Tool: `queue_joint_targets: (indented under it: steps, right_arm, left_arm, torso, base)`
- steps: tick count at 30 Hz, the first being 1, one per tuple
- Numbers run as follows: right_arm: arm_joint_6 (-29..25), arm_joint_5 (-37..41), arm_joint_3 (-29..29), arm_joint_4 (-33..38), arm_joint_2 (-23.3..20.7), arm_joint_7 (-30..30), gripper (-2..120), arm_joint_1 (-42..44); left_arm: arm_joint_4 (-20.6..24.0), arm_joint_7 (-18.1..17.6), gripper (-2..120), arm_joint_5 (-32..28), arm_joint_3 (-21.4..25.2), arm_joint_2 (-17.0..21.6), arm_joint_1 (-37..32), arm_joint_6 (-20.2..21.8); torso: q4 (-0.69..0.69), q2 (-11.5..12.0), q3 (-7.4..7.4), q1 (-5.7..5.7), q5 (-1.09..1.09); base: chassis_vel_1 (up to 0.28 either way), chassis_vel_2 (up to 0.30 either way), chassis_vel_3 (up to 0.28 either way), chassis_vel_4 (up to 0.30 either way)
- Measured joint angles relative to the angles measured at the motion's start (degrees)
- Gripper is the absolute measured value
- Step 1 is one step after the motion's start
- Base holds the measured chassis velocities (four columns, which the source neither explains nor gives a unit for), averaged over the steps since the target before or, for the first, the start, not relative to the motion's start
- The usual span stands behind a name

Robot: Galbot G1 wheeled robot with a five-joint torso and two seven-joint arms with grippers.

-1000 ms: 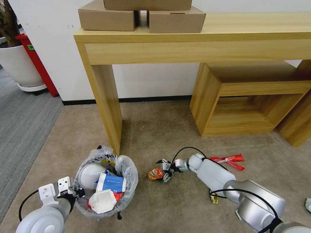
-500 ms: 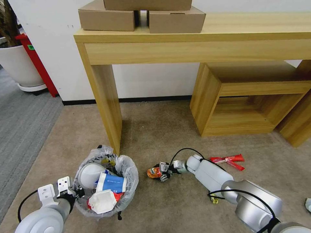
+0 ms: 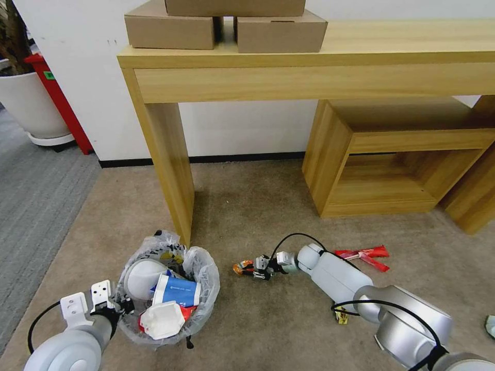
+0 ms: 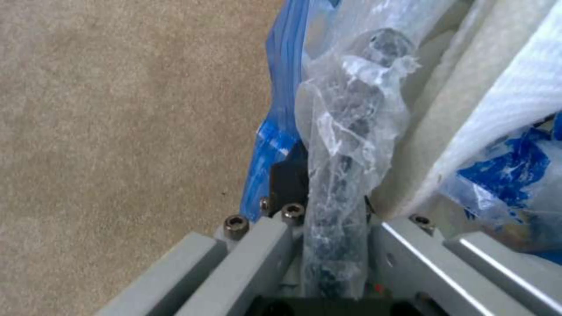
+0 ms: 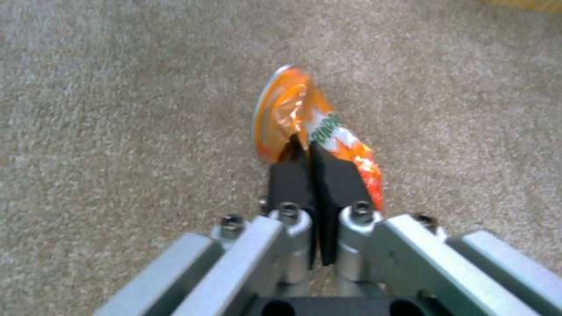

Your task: Pick up the trash bin and place the garbage on the floor into it.

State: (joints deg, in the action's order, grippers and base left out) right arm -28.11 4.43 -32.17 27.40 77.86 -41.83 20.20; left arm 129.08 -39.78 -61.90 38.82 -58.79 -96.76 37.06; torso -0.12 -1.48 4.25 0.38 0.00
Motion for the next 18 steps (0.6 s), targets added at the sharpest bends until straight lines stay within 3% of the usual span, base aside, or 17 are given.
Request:
queue_joint_targets:
  steps: [18]
  right_arm:
    - [0.1,2.9,0.1,1.3,-1.0,0.7,0,-0.2]
  left_arm:
    - [-0.5,0.0,0,-0.5,0.0,0.9,0.5,-0.2]
  torso:
    - [0.00,0.0,0.00,0.00,0.00]
  base:
    - [0.000,0.000,0.000,0.000]
